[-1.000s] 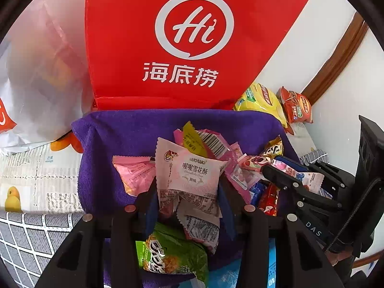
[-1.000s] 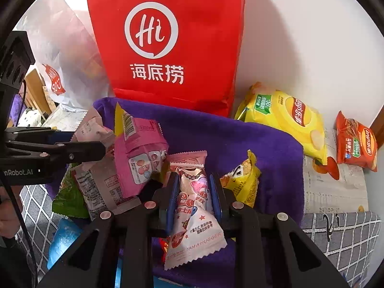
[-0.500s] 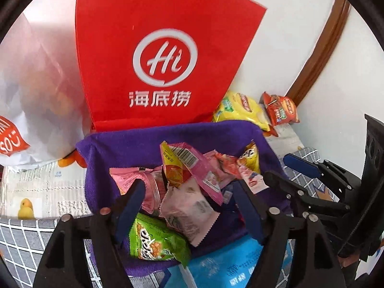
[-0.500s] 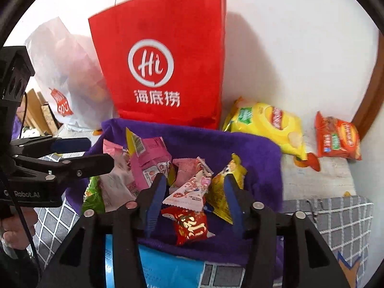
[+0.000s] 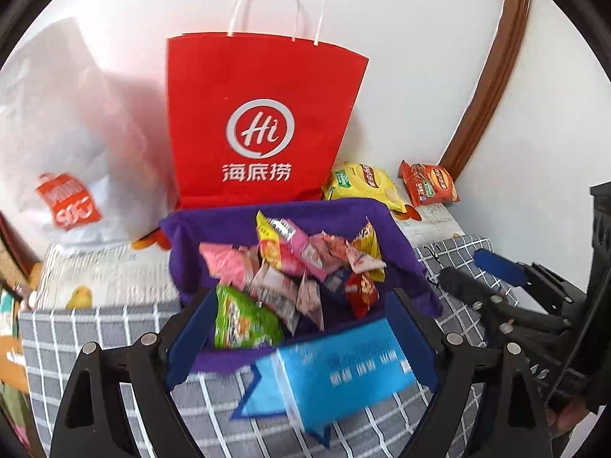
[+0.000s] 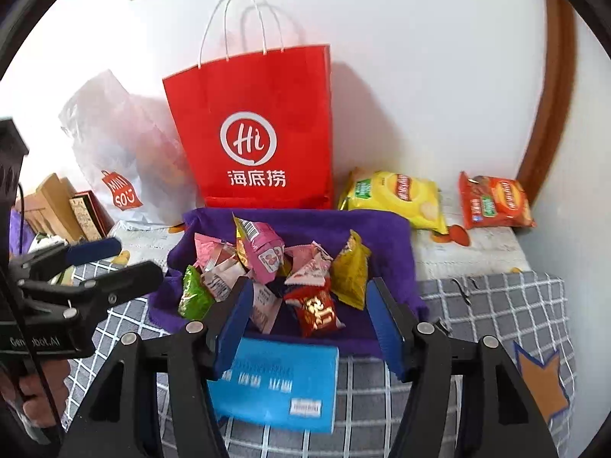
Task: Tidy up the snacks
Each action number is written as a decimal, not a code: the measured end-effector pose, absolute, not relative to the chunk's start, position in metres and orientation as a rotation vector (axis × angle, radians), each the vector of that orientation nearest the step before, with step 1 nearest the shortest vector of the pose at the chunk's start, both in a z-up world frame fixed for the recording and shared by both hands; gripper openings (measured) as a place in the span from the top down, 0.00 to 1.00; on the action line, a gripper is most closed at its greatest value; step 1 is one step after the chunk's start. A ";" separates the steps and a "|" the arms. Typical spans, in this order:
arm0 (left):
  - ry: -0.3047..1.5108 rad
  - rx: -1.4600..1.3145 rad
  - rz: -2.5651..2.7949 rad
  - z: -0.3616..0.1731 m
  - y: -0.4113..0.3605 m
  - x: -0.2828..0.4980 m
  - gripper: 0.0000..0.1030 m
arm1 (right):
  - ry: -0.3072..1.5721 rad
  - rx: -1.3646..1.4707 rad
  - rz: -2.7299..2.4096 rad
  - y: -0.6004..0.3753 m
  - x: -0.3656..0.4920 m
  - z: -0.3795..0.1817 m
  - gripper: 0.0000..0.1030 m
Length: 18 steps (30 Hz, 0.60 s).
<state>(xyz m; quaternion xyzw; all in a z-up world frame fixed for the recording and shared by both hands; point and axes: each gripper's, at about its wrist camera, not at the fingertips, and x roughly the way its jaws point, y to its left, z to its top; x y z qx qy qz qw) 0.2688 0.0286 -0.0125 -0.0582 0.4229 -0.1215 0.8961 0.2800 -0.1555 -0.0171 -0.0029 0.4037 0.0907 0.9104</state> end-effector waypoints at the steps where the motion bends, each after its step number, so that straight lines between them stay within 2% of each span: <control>1: 0.873 -0.124 -0.238 -0.011 0.030 0.260 0.13 | 0.828 0.000 0.182 -0.157 0.274 -0.014 0.38; 10: 0.825 -0.117 -0.216 0.008 0.018 0.173 0.10 | 0.836 0.022 0.162 -0.170 0.203 0.005 0.36; 12: 0.812 -0.106 -0.219 0.012 0.014 0.156 0.06 | 0.839 0.009 0.154 -0.172 0.185 0.006 0.36; 13: 0.802 -0.102 -0.219 0.013 0.011 0.146 0.06 | 0.834 -0.004 0.144 -0.172 0.177 0.007 0.33; 14: 0.796 -0.100 -0.215 0.014 0.010 0.139 0.05 | 0.828 -0.018 0.132 -0.173 0.166 0.008 0.25; 18: 0.773 -0.093 -0.203 0.018 0.003 0.111 0.03 | 0.791 0.002 0.136 -0.180 0.129 0.013 0.16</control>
